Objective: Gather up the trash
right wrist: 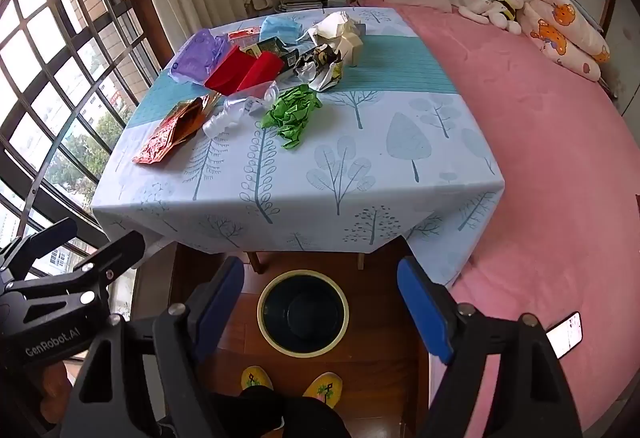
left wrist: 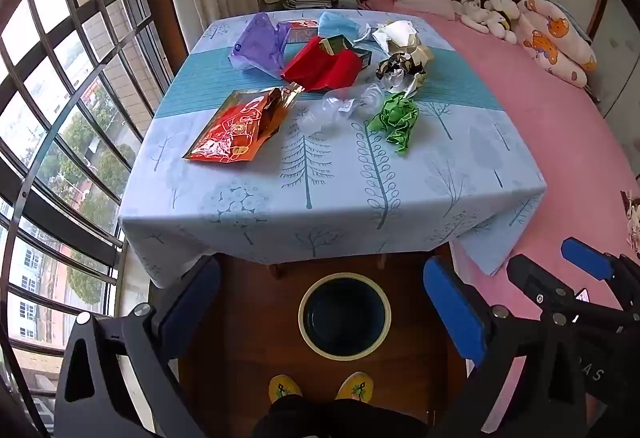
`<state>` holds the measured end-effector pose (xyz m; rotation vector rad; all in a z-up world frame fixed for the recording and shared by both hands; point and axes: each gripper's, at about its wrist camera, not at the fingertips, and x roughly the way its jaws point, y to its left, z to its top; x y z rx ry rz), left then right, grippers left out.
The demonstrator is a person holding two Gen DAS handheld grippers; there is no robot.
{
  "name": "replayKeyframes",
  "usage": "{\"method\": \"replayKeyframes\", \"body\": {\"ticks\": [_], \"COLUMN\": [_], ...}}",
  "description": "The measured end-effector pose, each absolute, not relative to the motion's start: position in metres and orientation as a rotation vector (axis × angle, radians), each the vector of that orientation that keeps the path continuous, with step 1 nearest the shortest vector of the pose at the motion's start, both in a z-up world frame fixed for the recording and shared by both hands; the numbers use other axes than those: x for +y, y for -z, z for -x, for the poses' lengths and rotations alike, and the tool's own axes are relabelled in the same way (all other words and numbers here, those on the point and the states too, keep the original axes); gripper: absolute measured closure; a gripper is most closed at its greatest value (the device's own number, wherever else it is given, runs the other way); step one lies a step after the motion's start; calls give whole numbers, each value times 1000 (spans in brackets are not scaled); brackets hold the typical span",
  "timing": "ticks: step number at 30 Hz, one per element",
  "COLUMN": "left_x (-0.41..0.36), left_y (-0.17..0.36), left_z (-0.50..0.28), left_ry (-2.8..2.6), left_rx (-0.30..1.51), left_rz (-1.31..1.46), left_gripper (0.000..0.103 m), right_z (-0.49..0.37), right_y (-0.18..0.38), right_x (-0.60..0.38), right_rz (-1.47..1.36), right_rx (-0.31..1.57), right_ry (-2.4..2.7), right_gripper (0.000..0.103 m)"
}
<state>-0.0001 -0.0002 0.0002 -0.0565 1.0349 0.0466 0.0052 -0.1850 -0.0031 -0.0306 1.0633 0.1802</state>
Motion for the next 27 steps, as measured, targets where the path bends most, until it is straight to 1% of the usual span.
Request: {"method": "replayKeyframes", "body": {"ticks": [18,27], "left_x": [-5,5], "left_y": [-4,0], "left_z": [-2,3], "left_ry": [-57,-54], "left_rx": [1033,1029], "left_rz": [68,73], "left_gripper": [2,2], "right_z": [-4,-1], "right_y": [2,1], "right_x": [-179,-178], "right_rz": [31,32], "right_rx": [1061,1061], "right_ry": [-191,-191], "right_gripper": [23,23]}}
